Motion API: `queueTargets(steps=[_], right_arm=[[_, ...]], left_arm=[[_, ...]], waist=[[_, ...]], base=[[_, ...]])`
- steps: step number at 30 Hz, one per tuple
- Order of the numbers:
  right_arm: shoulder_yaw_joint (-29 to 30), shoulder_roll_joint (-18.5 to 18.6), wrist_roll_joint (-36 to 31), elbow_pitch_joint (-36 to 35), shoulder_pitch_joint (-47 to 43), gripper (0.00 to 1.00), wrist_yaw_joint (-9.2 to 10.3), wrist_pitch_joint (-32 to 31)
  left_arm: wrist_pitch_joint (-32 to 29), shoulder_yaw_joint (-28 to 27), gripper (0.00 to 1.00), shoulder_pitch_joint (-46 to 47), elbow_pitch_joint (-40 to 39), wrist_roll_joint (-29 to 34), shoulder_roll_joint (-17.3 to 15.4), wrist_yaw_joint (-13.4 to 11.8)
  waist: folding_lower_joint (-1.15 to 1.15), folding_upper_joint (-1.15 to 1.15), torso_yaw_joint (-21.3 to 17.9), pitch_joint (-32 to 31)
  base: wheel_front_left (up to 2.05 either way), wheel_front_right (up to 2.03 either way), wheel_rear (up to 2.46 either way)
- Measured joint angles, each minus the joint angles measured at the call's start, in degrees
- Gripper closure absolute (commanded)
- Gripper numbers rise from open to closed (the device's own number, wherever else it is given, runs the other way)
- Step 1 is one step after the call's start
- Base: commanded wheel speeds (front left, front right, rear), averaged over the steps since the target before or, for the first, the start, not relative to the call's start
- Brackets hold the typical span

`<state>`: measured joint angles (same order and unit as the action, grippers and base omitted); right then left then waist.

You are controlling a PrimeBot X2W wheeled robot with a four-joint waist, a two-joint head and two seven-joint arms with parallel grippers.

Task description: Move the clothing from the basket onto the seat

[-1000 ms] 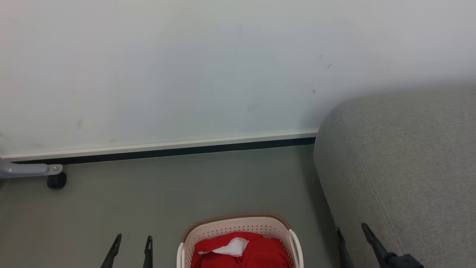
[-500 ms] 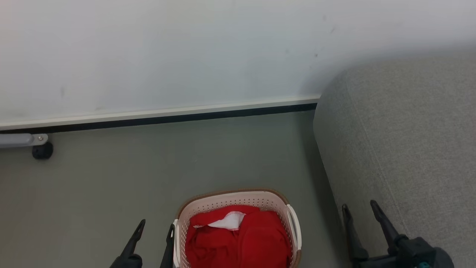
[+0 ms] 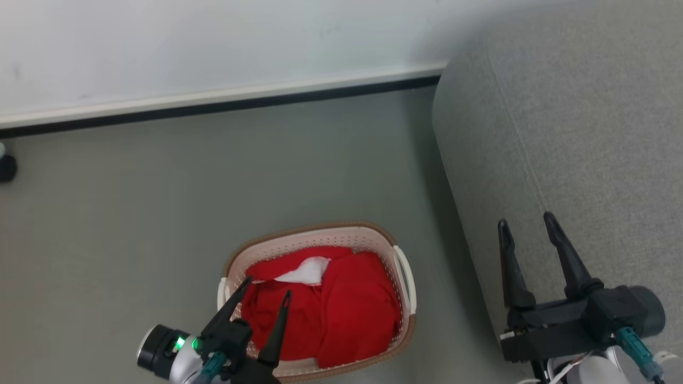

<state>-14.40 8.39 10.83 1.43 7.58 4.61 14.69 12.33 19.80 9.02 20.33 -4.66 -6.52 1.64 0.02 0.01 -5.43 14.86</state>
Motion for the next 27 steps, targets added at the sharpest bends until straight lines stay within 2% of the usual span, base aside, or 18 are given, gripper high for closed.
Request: queueTargets(steps=[11, 27], right_arm=[[0.7, -0.8, -0.3, -3.0, 4.9, 0.00, -0.02, 0.0], [4.3, -1.3, 0.2, -7.7, 11.2, 0.00, -0.07, 0.0]], left_arm=[[-2.8, 3.9, 0.00, 7.8, 7.5, 3.0, 0.9, 1.9], [-6.3, 7.5, 0.00, 20.3, 14.7, 8.6, 0.9, 3.0]], waist=[[0.00, 0.00, -3.5, 8.1], [-0.01, 0.01, -7.3, 19.6]], base=[[0.00, 0.00, 0.00], [0.00, 0.00, 0.00]])
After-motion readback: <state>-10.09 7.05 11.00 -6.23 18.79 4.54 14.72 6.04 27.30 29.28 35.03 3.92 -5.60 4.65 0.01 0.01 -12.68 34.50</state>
